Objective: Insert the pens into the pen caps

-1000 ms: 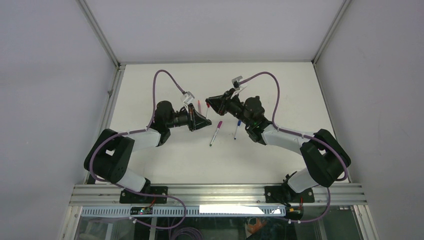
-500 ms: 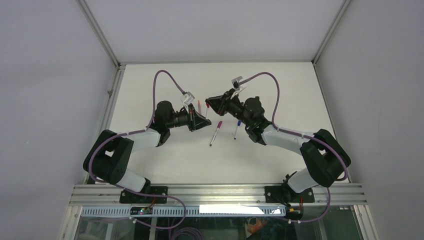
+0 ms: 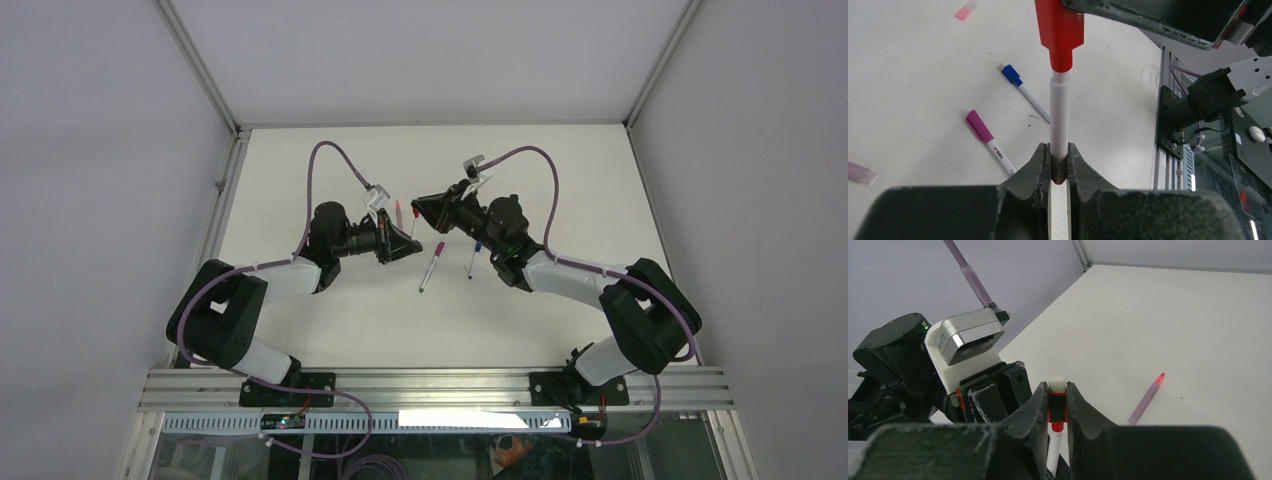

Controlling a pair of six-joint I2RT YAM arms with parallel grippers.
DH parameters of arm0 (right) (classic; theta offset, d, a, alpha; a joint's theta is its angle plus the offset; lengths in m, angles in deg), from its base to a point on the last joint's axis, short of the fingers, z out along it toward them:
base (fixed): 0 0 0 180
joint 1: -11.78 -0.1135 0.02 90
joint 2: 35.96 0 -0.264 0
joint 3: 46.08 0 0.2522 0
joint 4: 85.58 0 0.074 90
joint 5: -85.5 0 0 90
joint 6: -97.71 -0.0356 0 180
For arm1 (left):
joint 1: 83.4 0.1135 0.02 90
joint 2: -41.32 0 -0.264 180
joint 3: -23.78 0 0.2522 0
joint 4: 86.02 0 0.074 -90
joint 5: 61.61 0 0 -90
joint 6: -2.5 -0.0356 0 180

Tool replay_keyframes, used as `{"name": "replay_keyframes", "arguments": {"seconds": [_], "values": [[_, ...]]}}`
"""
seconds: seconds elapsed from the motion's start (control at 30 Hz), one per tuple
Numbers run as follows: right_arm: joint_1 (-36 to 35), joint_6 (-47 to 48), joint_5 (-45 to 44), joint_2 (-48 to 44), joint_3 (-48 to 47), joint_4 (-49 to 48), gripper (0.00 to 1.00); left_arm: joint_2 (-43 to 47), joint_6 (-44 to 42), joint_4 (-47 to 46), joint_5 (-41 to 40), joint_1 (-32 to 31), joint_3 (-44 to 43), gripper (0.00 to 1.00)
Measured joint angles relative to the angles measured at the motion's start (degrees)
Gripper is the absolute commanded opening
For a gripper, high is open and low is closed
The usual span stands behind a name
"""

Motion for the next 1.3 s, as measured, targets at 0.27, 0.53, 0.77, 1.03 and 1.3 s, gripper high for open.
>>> {"name": "replay_keyframes", "arguments": {"seconds": [0.27, 0.53, 0.77, 1.03, 1.3], "values": [[0.0, 0.0, 0.0, 0.0, 0.0, 0.0, 0.0, 0.0, 0.0, 0.0, 0.0, 0.0, 0.0, 0.0], [-0.1, -0.2, -0.3, 0.0, 0.9, -1.0, 0.0, 0.5, -0.6, 1.1, -0.8, 0.0, 0.0, 0.0], [-0.1, -1.0, -0.6, 0.0, 0.9, -2.6, 0.0, 2.3, -1.5, 2.0, -3.2, 0.0, 0.0, 0.0], [-0.3, -1.3, -2.2, 0.0, 1.0, -3.0, 0.0, 2.7, -4.2, 7.3, -4.7, 0.0, -2.4, 0.0], [-1.1, -1.5, -4.6, 0.0, 1.8, -2.7, 0.0, 4.4, -9.2, 17.0, -8.2, 0.0, -4.9, 0.0]]}}
